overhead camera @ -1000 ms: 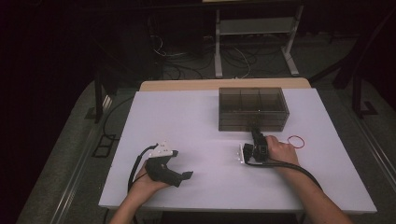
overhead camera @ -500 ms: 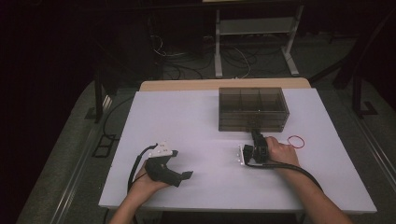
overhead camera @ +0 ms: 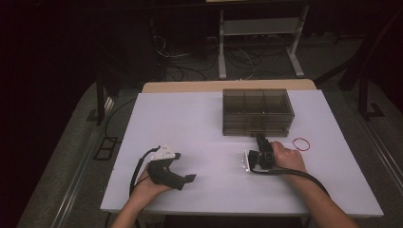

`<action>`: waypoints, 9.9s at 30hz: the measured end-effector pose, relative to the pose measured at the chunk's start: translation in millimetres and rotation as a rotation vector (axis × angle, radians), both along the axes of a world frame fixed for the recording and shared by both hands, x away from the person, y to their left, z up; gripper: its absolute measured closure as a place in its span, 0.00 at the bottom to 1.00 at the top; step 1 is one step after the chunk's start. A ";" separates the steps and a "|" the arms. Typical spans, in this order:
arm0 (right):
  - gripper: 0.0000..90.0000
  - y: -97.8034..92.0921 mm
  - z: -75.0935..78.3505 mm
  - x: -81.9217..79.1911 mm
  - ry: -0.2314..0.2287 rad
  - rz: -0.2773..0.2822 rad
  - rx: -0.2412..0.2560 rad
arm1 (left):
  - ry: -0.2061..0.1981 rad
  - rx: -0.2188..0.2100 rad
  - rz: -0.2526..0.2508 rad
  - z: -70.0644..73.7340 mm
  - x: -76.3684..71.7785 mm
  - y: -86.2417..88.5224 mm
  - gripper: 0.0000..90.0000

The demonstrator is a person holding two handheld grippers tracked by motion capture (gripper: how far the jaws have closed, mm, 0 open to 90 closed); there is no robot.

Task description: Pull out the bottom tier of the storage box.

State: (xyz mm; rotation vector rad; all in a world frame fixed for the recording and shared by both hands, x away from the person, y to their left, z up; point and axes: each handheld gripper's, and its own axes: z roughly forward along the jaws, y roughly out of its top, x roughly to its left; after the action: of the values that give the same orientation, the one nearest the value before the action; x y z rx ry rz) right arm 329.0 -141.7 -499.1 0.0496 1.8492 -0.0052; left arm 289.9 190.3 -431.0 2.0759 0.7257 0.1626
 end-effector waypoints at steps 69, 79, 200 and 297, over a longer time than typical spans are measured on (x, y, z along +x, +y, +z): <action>0.48 -3.2 14.6 -47.4 0.019 0.018 0.066 | 0.000 0.001 0.003 0.2 -0.1 0.8 0.00; 0.40 -3.3 18.4 -46.1 0.005 0.023 0.087 | 0.002 0.002 0.002 -0.4 0.8 1.4 0.00; 0.25 -82.8 69.3 -0.3 0.671 -0.264 1.263 | -0.054 0.023 0.019 -2.5 4.9 5.6 0.00; 1.00 -67.9 56.8 75.8 0.880 -0.258 1.115 | -0.044 0.026 0.010 -4.1 4.2 3.8 0.00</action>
State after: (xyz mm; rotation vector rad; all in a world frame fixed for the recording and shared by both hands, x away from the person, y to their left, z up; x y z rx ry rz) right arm 404.8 -209.6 -442.2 1.2188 2.4565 0.9532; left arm 294.1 194.2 -435.1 2.0868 0.7111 0.2238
